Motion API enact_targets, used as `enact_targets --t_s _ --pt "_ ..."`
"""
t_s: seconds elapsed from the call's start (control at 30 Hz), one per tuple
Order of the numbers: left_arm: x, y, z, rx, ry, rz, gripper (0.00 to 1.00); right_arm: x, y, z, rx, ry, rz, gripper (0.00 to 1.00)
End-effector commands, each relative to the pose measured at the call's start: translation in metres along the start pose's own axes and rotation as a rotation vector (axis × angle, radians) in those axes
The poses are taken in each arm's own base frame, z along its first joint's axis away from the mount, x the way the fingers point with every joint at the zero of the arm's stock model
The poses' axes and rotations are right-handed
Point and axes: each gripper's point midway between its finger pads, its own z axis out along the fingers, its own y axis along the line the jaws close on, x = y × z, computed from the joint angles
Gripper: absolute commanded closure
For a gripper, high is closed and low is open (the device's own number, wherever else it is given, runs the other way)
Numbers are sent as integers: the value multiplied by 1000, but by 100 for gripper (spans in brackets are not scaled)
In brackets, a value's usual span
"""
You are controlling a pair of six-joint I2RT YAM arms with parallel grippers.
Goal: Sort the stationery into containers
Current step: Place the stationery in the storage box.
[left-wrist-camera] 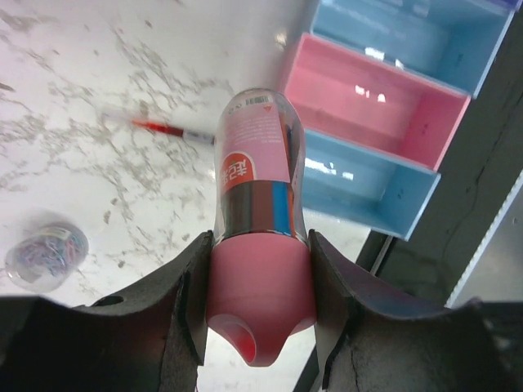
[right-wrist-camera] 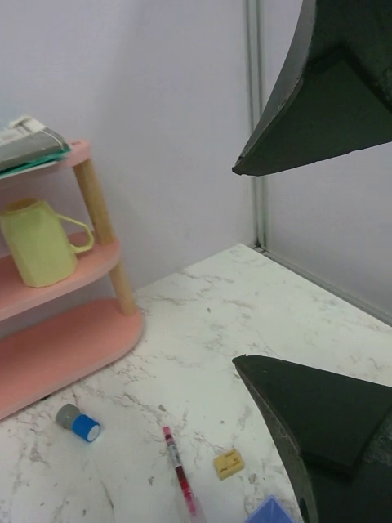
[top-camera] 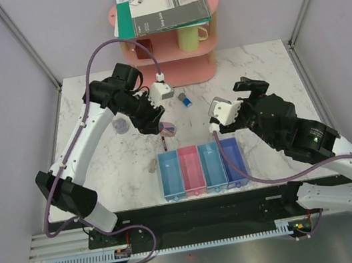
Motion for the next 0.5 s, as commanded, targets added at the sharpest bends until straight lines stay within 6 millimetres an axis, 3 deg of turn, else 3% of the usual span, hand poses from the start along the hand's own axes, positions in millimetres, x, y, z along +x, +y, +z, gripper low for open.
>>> enact_targets --t_s 0.0,0.23,0.47 --pt "22 -24 -4 -10 95 131 98 16 10 -6 -73 69 135 2" --pt "37 -42 5 -1 158 180 98 36 32 -4 -191 157 245 2" --pt "57 -42 18 -58 250 217 98 51 23 -1 -144 193 321 2"
